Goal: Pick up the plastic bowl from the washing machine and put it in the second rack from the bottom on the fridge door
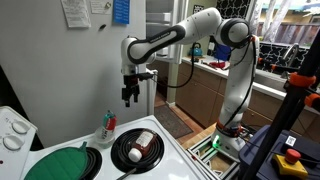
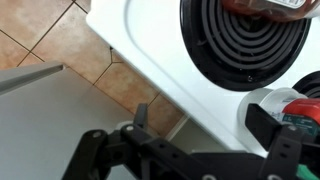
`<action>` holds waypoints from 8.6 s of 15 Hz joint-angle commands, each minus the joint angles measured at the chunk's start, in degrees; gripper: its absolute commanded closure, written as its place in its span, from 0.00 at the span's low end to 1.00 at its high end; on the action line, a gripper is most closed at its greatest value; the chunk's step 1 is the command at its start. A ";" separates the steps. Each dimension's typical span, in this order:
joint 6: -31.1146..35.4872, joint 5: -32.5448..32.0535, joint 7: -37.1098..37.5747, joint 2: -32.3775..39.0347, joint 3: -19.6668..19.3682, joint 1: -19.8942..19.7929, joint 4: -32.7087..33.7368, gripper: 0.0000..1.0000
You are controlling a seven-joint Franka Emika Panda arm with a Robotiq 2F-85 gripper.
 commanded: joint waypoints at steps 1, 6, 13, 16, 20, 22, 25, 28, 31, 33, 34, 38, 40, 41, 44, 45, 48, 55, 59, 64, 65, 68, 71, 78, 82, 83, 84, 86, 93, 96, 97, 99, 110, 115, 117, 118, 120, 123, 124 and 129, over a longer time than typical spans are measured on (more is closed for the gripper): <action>4.59 0.29 2.49 4.75 1.53 2.69 1.51 0.00; 12.63 0.09 3.49 8.68 2.24 5.08 1.46 0.00; 18.66 1.79 1.94 11.46 3.45 5.84 2.56 0.00; 18.34 3.83 0.17 12.28 4.65 5.71 3.88 0.00; 15.92 4.16 1.57 13.49 4.71 6.07 4.62 0.00; 14.76 3.15 3.08 14.19 4.23 6.58 4.79 0.00; 14.13 3.12 3.52 15.37 4.12 6.80 5.18 0.03; 13.97 3.19 3.34 16.67 4.25 7.07 5.93 0.02; 13.55 3.44 3.32 17.56 4.24 7.30 6.92 0.31; 13.29 3.31 3.45 18.00 4.10 7.49 7.43 0.47; 13.21 3.34 3.49 18.17 4.07 7.53 7.69 0.55; 12.69 3.60 3.89 18.23 3.93 7.49 8.52 0.84; 12.38 3.76 3.75 18.13 3.93 7.33 8.97 0.99; 12.39 3.83 3.63 18.07 3.86 7.21 9.03 1.00; 13.22 4.25 1.77 17.52 4.13 6.61 8.67 0.97; 12.37 3.74 2.74 17.02 3.85 6.78 8.76 0.97; 11.10 3.62 5.33 12.39 3.88 6.83 7.39 0.97; 3.46 0.35 24.40 -4.33 2.20 6.65 2.73 0.97; -5.42 -3.97 34.22 -11.70 2.21 4.98 1.15 0.97; -8.77 -5.91 36.49 -11.77 3.22 3.61 2.92 0.88; -8.85 -5.98 36.80 -12.08 3.24 3.51 2.68 0.88; -9.91 -7.75 37.00 -12.32 3.47 3.41 3.29 0.97; -16.78 -14.76 38.13 -16.01 3.72 2.82 5.08 0.97; -35.84 -27.20 37.39 -26.29 4.26 -1.17 9.56 0.97; -36.20 -27.98 37.56 -27.49 4.58 -3.47 10.38 0.88; -36.16 -28.20 37.59 -28.29 4.51 -3.97 10.24 0.88; -36.17 -28.29 37.66 -28.61 4.55 -4.23 10.24 0.88; -36.17 -28.37 37.98 -28.59 4.74 -4.36 10.20 0.88; -36.24 -38.80 43.57 -30.26 3.23 -10.96 12.40 0.97; -37.21 -42.72 45.70 -30.45 2.80 -13.44 13.92 0.97; -37.72 -43.47 46.35 -30.57 2.62 -14.13 14.35 0.97; -37.24 -43.94 47.57 -30.95 1.60 -15.21 14.89 0.97; -32.49 -47.18 51.46 -29.94 -0.27 -17.92 17.13 0.97; -27.90 -48.96 54.67 -29.13 -2.61 -19.96 19.82 0.97; -26.26 -48.24 56.54 -28.33 -3.46 -20.67 20.85 0.97; -25.30 -48.24 58.38 -27.98 -3.59 -21.06 21.02 0.97; -26.34 -48.17 56.50 -28.47 -3.62 -20.51 20.25 0.88; -26.09 -48.21 57.51 -27.75 -3.75 -20.62 20.60 0.88; -26.09 -48.21 57.59 -27.74 -3.75 -20.61 20.61 0.88; -23.21 -46.56 58.81 -26.75 -4.52 -20.45 21.59 0.97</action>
